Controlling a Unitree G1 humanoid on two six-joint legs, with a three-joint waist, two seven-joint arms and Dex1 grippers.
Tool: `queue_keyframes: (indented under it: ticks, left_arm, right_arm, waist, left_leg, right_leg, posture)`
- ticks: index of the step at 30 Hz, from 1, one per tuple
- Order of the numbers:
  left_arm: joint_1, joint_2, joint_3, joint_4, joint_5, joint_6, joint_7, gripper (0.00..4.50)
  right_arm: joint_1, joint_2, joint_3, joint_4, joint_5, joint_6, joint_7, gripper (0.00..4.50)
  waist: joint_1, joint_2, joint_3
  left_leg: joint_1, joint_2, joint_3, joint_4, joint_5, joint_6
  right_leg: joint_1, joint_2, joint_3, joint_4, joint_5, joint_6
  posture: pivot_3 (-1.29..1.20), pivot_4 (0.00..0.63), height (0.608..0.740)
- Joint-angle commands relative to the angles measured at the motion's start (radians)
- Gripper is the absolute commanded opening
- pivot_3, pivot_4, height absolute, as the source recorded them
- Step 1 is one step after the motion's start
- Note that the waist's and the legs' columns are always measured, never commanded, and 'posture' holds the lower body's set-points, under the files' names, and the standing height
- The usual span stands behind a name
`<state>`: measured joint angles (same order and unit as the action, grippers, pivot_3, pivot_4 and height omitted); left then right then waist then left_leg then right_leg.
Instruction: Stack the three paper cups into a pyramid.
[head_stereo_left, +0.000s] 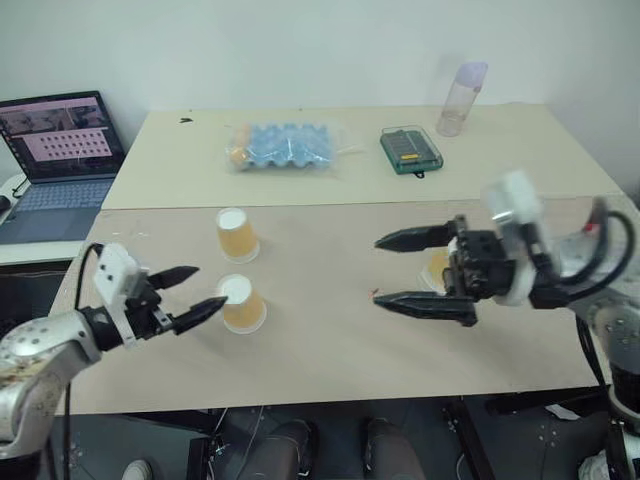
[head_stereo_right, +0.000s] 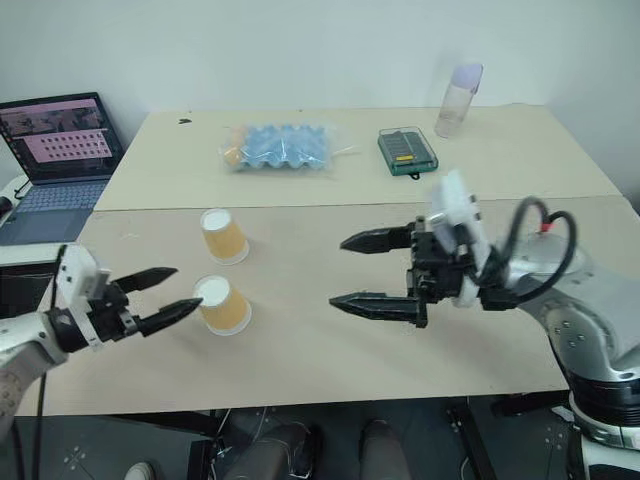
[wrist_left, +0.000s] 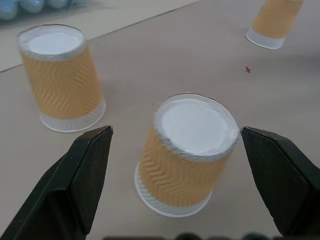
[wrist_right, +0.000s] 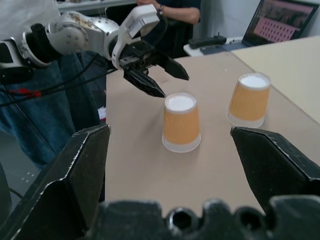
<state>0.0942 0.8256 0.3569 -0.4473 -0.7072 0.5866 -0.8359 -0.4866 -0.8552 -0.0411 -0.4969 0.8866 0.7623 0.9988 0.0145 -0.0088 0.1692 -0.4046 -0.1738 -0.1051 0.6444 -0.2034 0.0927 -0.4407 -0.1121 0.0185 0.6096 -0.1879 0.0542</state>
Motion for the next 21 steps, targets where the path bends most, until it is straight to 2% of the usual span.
queue_keyframes:
  ticks: [1, 21]
  left_arm:
    - [0.001, 0.002, -0.008, -0.054, -0.004, -0.013, -0.018, 4.36]
    - [-0.159, -0.073, -0.223, 0.180, 0.225, -0.204, -0.049, 4.36]
  right_arm:
    - [-0.025, 0.015, 0.019, 0.007, -0.052, -0.045, 0.007, 4.50]
    - [-0.006, 0.054, -0.016, -0.053, -0.042, -0.010, -0.069, 4.50]
  waist:
    - [0.000, 0.000, 0.000]
    - [0.013, 0.000, 0.000]
  left_leg:
    - [0.000, 0.000, 0.000, 0.000, 0.000, 0.000]
    - [0.002, 0.000, 0.000, 0.000, 0.000, 0.000]
  right_leg:
    - [0.000, 0.000, 0.000, 0.000, 0.000, 0.000]
    - [0.001, 0.000, 0.000, 0.000, 0.000, 0.000]
  posture:
    - [0.00, 0.150, 0.740]
    - [0.00, 0.150, 0.740]
